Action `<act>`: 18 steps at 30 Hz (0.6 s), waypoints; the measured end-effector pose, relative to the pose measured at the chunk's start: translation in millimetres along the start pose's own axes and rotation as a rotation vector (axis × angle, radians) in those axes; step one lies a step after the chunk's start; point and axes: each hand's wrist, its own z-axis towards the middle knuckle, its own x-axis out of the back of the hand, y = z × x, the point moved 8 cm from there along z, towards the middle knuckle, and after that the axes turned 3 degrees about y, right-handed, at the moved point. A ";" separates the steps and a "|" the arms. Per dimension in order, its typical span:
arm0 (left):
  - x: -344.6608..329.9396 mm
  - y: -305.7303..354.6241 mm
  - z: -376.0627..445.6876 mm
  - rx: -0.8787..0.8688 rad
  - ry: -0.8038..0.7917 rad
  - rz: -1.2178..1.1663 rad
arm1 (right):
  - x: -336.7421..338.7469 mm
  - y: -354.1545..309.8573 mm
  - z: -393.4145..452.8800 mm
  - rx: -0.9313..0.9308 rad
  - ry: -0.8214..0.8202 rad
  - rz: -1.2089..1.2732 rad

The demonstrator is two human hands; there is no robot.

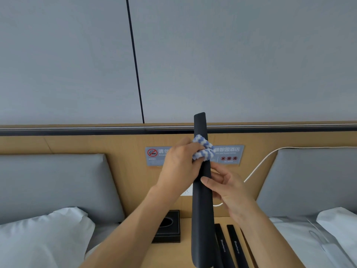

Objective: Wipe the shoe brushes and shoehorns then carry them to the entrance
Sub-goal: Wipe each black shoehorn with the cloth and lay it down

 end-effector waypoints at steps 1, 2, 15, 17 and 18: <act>-0.7 -3.9 -1.3 0.026 0.000 -0.012 | -2.2 2.0 -0.5 -0.009 -0.022 -0.011; -1.1 -7.9 -2.4 0.049 -0.003 -0.021 | -4.3 4.1 -1.1 -0.019 -0.046 -0.014; -10.3 -32.2 -14.9 0.308 0.015 0.046 | -24.1 26.7 3.7 -0.154 -0.099 0.523; -11.4 -30.9 -18.4 0.305 0.013 0.067 | -20.0 27.6 6.2 -0.189 -0.051 0.579; -11.9 -29.0 -20.0 0.296 0.016 0.069 | -16.8 28.0 7.6 -0.197 -0.022 0.580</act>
